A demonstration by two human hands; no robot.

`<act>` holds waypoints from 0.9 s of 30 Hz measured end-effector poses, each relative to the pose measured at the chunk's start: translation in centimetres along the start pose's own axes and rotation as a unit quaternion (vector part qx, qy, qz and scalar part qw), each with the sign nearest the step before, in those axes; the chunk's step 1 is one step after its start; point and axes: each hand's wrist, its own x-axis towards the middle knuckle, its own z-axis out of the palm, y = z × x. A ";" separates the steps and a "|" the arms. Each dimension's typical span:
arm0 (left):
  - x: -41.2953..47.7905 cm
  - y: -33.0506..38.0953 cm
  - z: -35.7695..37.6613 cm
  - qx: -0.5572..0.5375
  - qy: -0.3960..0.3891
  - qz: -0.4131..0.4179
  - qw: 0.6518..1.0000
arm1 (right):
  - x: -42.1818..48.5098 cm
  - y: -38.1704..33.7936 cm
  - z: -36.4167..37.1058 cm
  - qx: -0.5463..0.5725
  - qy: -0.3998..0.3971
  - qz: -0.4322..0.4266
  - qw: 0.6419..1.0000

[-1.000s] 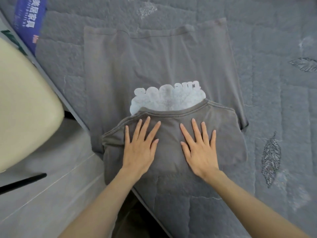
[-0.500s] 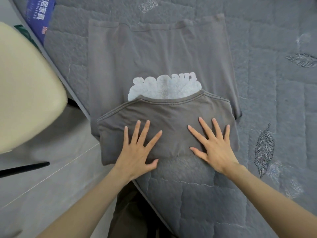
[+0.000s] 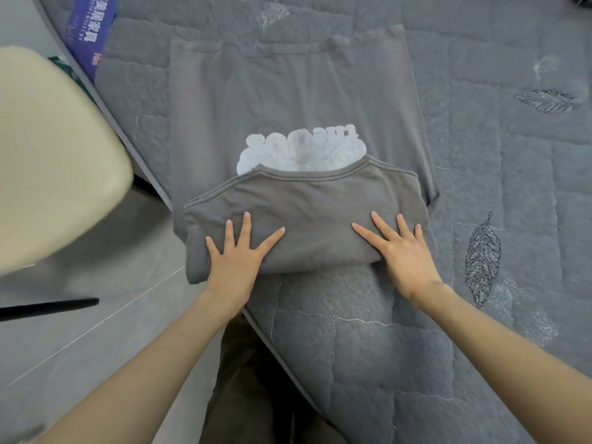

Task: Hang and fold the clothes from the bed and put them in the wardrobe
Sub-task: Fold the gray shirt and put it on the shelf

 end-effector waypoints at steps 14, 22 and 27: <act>-9.3 1.5 -5.4 -0.079 -0.256 0.035 0.963 | -9.8 -0.8 -5.0 0.035 -0.199 0.026 0.979; -9.7 0.5 -10.1 -0.031 -0.175 -0.042 0.983 | -9.7 -0.4 -8.3 -0.012 -0.109 0.058 0.992; -5.8 -2.2 -13.2 -0.032 -0.056 -0.094 0.993 | -5.4 1.1 -11.5 -0.018 0.013 0.069 0.997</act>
